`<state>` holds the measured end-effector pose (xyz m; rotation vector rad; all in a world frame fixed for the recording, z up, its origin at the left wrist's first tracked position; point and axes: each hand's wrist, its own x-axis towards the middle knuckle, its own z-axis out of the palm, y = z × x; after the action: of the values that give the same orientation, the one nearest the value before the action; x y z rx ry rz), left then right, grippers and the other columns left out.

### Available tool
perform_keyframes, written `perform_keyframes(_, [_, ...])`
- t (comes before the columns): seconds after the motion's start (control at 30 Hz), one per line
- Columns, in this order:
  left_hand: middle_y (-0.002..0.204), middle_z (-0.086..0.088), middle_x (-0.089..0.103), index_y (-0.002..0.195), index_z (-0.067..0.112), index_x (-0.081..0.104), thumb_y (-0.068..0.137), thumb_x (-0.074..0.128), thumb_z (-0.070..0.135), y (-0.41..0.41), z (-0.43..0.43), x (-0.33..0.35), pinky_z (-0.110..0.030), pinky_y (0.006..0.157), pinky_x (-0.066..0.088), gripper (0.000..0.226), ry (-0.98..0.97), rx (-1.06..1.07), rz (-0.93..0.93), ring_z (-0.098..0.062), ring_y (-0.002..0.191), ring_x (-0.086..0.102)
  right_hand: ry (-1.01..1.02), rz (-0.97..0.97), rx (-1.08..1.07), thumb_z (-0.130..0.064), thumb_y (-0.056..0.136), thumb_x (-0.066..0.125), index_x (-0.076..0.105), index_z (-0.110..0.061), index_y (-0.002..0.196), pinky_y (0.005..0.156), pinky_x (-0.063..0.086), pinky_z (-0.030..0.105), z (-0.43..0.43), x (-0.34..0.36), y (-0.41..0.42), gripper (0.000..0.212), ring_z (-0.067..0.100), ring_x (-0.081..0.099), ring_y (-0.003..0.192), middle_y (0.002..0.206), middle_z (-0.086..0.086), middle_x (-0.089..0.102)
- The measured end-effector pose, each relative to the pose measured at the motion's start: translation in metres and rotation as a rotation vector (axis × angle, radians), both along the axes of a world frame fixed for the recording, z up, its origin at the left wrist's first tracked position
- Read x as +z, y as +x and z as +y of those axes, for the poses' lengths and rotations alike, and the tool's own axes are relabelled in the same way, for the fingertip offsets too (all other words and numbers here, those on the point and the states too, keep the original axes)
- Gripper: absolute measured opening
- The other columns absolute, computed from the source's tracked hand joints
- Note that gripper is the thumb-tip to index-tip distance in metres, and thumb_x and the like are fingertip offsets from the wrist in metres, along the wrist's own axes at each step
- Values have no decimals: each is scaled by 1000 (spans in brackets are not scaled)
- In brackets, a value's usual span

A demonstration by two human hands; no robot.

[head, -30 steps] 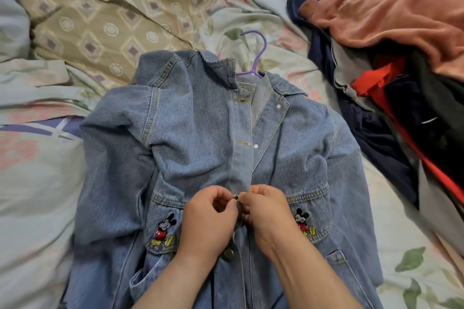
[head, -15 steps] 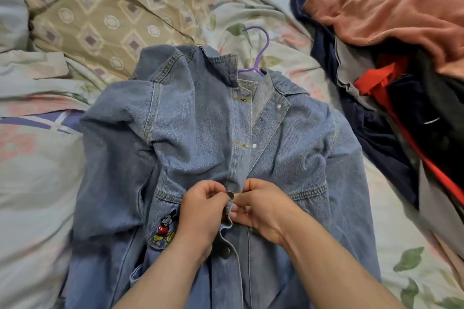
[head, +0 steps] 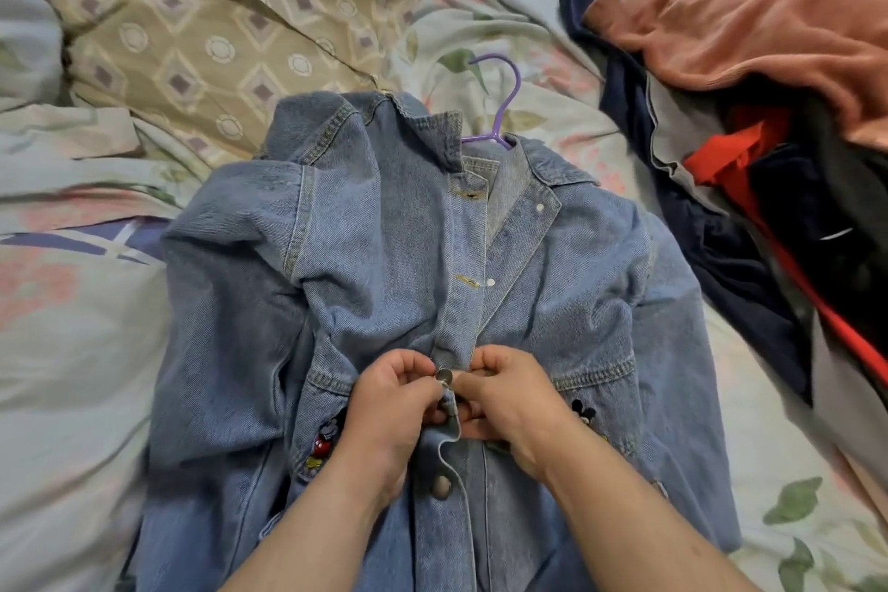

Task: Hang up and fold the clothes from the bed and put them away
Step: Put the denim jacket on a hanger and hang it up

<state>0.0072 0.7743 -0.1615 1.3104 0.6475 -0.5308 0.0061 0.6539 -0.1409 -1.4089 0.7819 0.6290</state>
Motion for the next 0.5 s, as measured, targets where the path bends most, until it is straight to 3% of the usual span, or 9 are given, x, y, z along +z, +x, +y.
perform_keyframes(0.13, [58,1,59,81,8,60,78,57,-21,-2,1,-2,-21,48,47,29,65,-66,-62,-9,49,54,101,42,-5,2,93,61,59,-5,90,55,58,35,-5,-1,0,8,18,66,51,66,11,67])
perform_keyframes(0.27, [58,0,58,78,9,61,77,58,-21,-3,0,-3,-19,46,45,30,127,-99,-101,-7,48,52,179,63,-28,-4,94,59,59,-8,78,47,51,25,-13,-2,3,16,14,56,47,62,6,60])
perform_keyframes(0.4, [58,1,58,77,10,60,74,58,-21,-6,0,-6,-23,51,47,31,194,-149,-165,-11,54,53,51,17,63,-14,94,66,56,-14,66,36,32,18,-12,-6,0,29,7,46,37,48,0,54])
perform_keyframes(0.5, [62,1,57,75,14,57,72,63,-16,-7,-2,-9,-30,58,45,31,315,-193,-253,-14,58,51,-39,12,84,-20,94,66,55,-17,60,36,25,19,-10,-11,-1,36,9,37,35,42,-1,46])
